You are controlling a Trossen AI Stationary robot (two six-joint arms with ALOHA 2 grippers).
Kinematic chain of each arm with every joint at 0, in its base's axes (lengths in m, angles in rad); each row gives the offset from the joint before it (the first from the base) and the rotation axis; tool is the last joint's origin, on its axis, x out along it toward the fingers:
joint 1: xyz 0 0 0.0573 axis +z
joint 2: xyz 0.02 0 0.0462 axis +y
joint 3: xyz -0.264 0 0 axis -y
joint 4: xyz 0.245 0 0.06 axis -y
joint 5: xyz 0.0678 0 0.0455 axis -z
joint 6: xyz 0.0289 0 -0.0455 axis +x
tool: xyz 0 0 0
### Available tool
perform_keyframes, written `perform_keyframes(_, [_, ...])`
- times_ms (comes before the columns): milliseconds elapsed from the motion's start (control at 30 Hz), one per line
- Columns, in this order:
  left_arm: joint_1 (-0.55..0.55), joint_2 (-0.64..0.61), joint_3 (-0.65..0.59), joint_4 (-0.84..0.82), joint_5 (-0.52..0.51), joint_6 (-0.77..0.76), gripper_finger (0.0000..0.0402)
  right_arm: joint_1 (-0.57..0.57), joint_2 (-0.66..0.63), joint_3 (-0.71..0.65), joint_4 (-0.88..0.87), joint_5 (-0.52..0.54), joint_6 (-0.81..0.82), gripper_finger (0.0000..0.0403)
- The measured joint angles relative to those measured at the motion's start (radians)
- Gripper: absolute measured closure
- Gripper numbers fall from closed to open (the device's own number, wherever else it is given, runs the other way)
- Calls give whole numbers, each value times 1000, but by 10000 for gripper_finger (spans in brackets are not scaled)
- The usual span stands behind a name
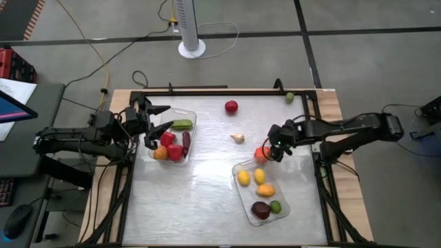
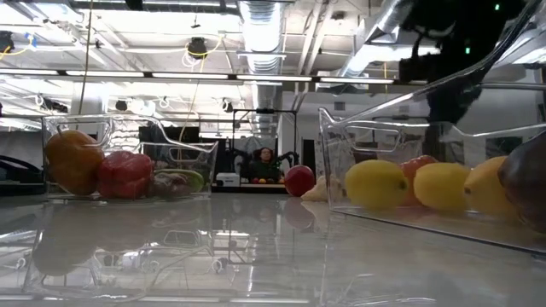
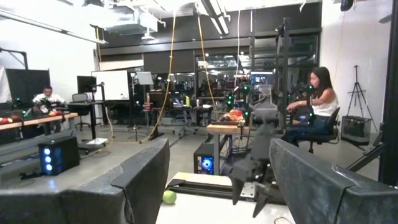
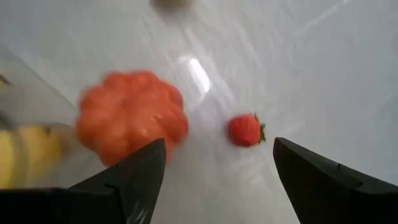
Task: Sort produce into baskets
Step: Put the red tomato into the left transparent bin
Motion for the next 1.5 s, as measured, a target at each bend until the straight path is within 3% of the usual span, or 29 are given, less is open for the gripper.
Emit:
perform_keyframes(267, [0,0,0,0,0,15,136,-104,0,-95,31,-95,-54,86])
perform_keyframes(400, [0,0,0,0,0,14,136,-121,0,-139,135,-143,-69,93])
perform_keyframes(733, [0,0,0,3,0,14,136,-155,5,-164,220,-144,-64,101])
perform_keyframes(1133, [0,0,0,4,0,13,136,-186,196,-164,301,-144,-70,101])
perform_keyframes(1500, [0,0,0,4,0,13,136,-231,211,-164,429,-145,-147,103])
